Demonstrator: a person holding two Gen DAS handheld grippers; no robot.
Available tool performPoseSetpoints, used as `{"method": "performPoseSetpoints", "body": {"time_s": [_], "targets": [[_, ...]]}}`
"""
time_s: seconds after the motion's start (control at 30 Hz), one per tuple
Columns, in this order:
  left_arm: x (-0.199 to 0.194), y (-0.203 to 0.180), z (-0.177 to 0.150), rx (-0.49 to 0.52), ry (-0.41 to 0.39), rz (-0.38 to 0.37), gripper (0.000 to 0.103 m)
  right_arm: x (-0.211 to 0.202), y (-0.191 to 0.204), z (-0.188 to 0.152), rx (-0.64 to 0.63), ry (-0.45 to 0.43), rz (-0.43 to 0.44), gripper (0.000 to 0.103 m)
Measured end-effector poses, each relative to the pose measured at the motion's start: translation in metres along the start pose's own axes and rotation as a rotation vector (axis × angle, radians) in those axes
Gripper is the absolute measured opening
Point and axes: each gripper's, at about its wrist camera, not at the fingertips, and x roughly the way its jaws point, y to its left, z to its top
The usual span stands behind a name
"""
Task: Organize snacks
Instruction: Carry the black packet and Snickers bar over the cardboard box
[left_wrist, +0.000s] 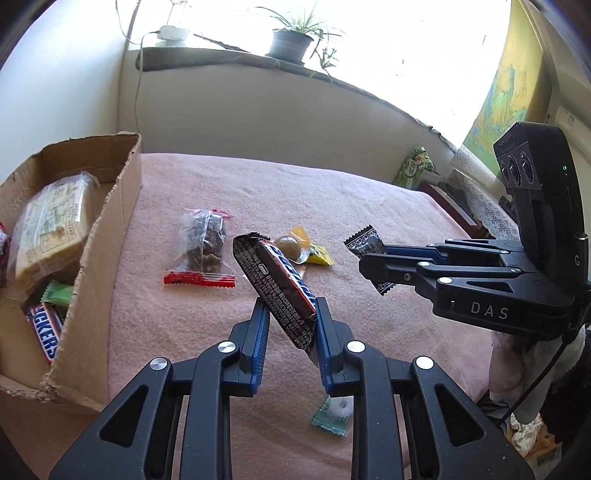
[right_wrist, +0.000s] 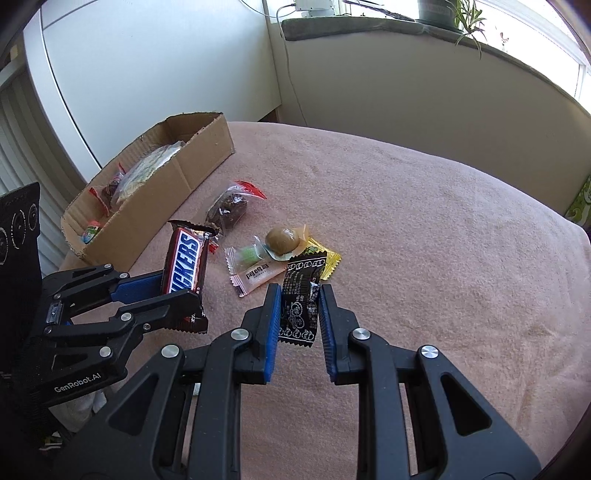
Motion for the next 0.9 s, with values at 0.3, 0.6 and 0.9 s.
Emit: {"method": "performPoseSetpoints", "body": {"time_s": [0.3,0.6,0.9], "targets": [[-0.03,0.032,0.022,-0.05,-0.103,0.05,0.022,-0.012,0.025,0.02,-0.035,-0.047,0.027,0.021],[-0.06,0.077,0.046,-0.096,-0.194,0.15,0.022,-0.003,0.053,0.055,-0.089,-0.075,0.046,0.021],[-0.074,0.116,0.063,-0.157,-0.229,0.216,0.022,0.025,0.082,0.094,-0.111,-0.073,0.094,0.021]]}}
